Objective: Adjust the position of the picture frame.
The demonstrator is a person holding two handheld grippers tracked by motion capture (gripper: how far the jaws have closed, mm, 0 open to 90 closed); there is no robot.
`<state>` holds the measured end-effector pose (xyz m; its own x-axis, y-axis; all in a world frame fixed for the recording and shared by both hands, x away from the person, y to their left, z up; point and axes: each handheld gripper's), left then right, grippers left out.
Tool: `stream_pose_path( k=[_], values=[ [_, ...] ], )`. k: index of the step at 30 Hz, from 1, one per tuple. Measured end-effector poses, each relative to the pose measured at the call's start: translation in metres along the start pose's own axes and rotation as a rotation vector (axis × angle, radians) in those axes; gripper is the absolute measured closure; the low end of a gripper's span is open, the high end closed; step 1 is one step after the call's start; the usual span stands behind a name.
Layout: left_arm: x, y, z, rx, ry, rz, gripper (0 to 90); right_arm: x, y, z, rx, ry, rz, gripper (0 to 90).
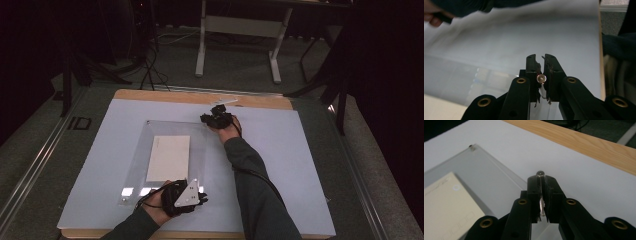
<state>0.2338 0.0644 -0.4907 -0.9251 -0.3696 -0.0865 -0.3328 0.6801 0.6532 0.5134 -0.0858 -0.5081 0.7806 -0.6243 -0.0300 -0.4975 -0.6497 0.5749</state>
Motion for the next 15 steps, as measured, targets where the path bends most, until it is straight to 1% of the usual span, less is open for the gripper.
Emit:
stream_pose_path(
  k=[1,2,3,4,5,8,10,11,12,13,14,15],
  values=[
    [0.0,-0.003,-0.002,-0.008,-0.009,-0.009,82.8,-0.002,-0.004,-0.003,-0.003,-0.006,-0.007,83.8],
    [0.001,-0.008,-0.006,-0.025,-0.018,-0.022,82.6,-0.004,-0.01,-0.007,-0.008,0.0,-0.013,83.7],
    [0.002,-0.011,-0.008,-0.031,-0.022,-0.028,82.6,-0.008,-0.016,-0.012,-0.013,0.001,-0.023,83.5],
    [0.002,-0.014,-0.01,-0.025,-0.02,-0.03,82.7,-0.011,-0.022,-0.016,-0.014,0.005,-0.034,83.4],
    [0.001,-0.016,-0.013,-0.025,-0.027,-0.035,82.7,-0.015,-0.026,-0.02,-0.009,0.001,-0.048,82.9],
    [0.0,-0.016,-0.021,-0.011,-0.03,-0.047,82.4,-0.027,-0.038,-0.03,0.001,0.013,-0.083,82.4],
    [-0.002,-0.017,-0.024,-0.014,-0.027,-0.042,82.1,-0.033,-0.044,-0.034,0.001,0.024,-0.104,82.5],
    [-0.003,-0.019,-0.024,-0.018,-0.026,-0.035,82.1,-0.035,-0.047,-0.035,-0.004,0.025,-0.111,82.4],
    [-0.006,-0.024,-0.021,-0.023,-0.017,-0.016,82.3,-0.036,-0.05,-0.035,-0.005,0.019,-0.114,82.4],
    [-0.01,-0.029,-0.016,-0.019,-0.005,0.007,82.7,-0.037,-0.052,-0.033,-0.015,0.013,-0.106,82.3],
    [-0.014,-0.034,-0.011,-0.012,0.025,0.038,83.2,-0.038,-0.054,-0.032,-0.019,0.006,-0.093,82.2],
    [-0.016,-0.039,-0.005,0.001,0.054,0.06,83.9,-0.038,-0.055,-0.031,-0.038,-0.003,-0.082,82.4]
  ],
)
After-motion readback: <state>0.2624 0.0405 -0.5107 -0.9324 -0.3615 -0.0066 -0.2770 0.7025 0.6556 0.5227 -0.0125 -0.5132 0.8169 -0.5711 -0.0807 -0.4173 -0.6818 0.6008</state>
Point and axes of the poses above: each handheld gripper's, and its own axes: y roughly backward along the jaws, z roughly out of its underside, x roughly to its right, and after that the axes turned 8 degrees about y, right-handed
